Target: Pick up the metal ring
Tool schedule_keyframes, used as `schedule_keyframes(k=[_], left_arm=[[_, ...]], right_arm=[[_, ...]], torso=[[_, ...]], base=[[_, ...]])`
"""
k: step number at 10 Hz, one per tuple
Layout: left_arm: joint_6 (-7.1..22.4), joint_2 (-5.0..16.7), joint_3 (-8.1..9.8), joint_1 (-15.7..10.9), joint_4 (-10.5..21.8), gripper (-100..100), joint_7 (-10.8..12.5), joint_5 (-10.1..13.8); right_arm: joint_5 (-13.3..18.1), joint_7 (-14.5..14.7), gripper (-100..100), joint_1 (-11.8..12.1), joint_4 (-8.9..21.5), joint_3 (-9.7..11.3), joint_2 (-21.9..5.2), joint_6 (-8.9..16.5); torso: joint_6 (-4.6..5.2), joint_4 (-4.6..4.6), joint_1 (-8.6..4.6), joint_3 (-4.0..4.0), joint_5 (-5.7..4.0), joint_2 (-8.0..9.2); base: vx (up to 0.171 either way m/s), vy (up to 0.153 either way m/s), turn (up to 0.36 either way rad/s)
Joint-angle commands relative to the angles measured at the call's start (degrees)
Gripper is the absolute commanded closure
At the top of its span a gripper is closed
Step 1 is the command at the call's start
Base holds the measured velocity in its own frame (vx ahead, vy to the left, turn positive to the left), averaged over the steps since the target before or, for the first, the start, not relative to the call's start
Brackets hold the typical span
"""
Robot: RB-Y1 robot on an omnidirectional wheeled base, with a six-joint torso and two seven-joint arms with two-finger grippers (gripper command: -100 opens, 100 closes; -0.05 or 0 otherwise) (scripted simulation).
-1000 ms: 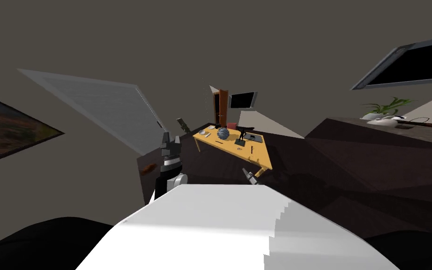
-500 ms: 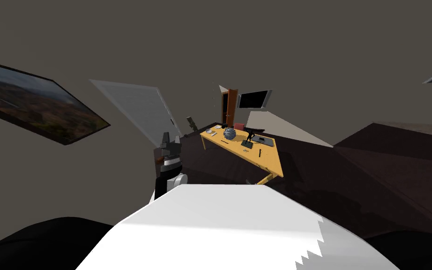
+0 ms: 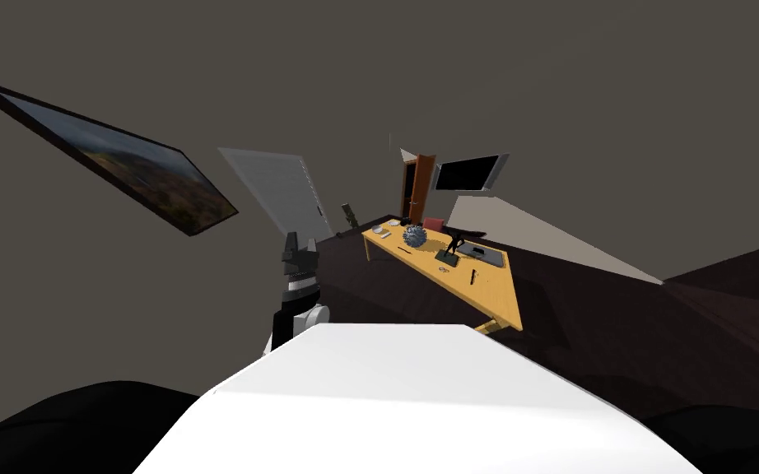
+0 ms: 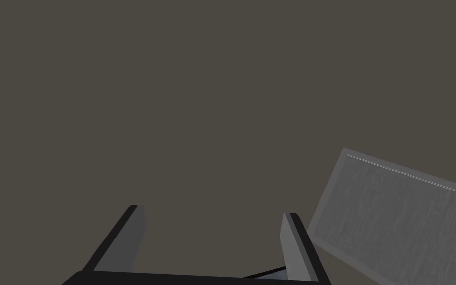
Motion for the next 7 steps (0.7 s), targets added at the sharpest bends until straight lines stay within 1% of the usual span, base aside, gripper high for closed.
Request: schedule_keyframes(k=[1, 2, 3, 4, 5, 6, 7], left_arm=[[0.00, 0.00, 0.00, 0.00, 0.00, 0, 0.00, 0.00], [0.00, 0.00, 0.00, 0.00, 0.00, 0, 0.00, 0.00], [0.00, 0.00, -0.01, -0.01, 0.00, 0, 0.00, 0.00], [0.00, 0.00, 0.00, -0.01, 0.00, 0, 0.00, 0.00], [0.00, 0.00, 0.00, 0.00, 0.00, 0, 0.00, 0.00], [0.00, 0.00, 0.00, 0.00, 0.00, 0, 0.00, 0.00], [0.00, 0.00, 0.00, 0.00, 0.00, 0, 0.00, 0.00]], right_arm=[[0.53, 0.29, -100, -0.46, 2.01, -0.35, 0.09, -0.44], [3.24, 0.63, -100, 0.08, 4.11, 0.31, -1.21, 1.19], [4.77, 0.96, -100, 0.56, 6.63, 0.96, -2.48, 2.66], [6.07, 0.96, -100, 0.56, 7.60, 0.96, -2.48, 2.81], [8.23, 1.27, -100, 1.01, 9.81, 1.61, -3.69, 4.42], [8.77, 1.27, -100, 1.01, 8.95, 1.61, -3.69, 4.42], [8.77, 1.27, -100, 1.01, 9.65, 1.61, -3.69, 4.42]], torso=[[0.00, 0.00, 0.00, 0.00, 0.00, 0.00], [0.01, 0.00, 0.00, 0.00, 0.00, -0.01], [-0.06, 0.00, 0.01, -0.01, 0.00, -0.03], [-0.04, -0.01, 0.00, -0.04, 0.00, -0.08], [-0.03, -0.02, -0.03, -0.05, 0.00, -0.10], [-0.05, -0.02, -0.05, -0.07, 0.01, -0.13], [-0.01, -0.02, -0.04, -0.08, -0.01, -0.14]], base=[[0.003, 0.000, -0.042], [0.008, 0.012, 0.300], [0.029, 0.007, 0.401], [0.027, -0.001, 0.284], [0.035, 0.001, 0.368], [0.033, -0.007, 0.242], [0.016, -0.006, 0.033]])
